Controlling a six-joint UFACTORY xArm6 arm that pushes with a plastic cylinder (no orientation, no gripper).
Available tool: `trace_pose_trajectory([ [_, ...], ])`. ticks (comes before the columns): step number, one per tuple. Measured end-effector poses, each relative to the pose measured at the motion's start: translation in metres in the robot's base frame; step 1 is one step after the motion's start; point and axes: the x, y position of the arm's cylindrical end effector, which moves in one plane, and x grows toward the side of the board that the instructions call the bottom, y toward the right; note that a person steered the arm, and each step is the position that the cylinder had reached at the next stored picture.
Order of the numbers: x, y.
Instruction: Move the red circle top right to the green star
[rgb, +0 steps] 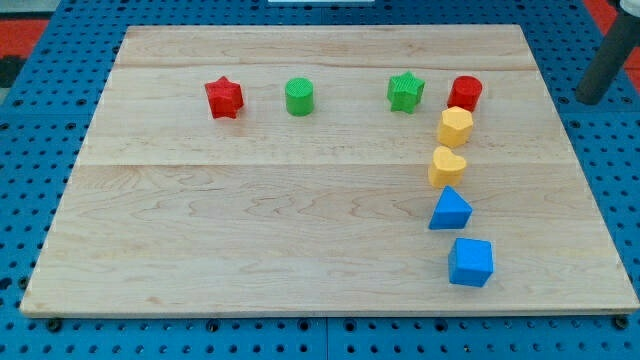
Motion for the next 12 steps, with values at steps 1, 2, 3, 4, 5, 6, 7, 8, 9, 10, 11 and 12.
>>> trace_pose_trajectory([
  [1,-0.005,-0.038],
  [2,-0.005,-0.038],
  [3,-0.005,-0.023],
  [4,-0.003,-0.009],
  [5,0.004,0.005],
  [6,0.011,0.014],
  [7,0.014,0.013],
  [8,0.025,0.002],
  [9,0.014,-0.052],
  [10,-0.028,-0.136],
  [11,-0.014,-0.122],
  [12,0.003,-0.14],
])
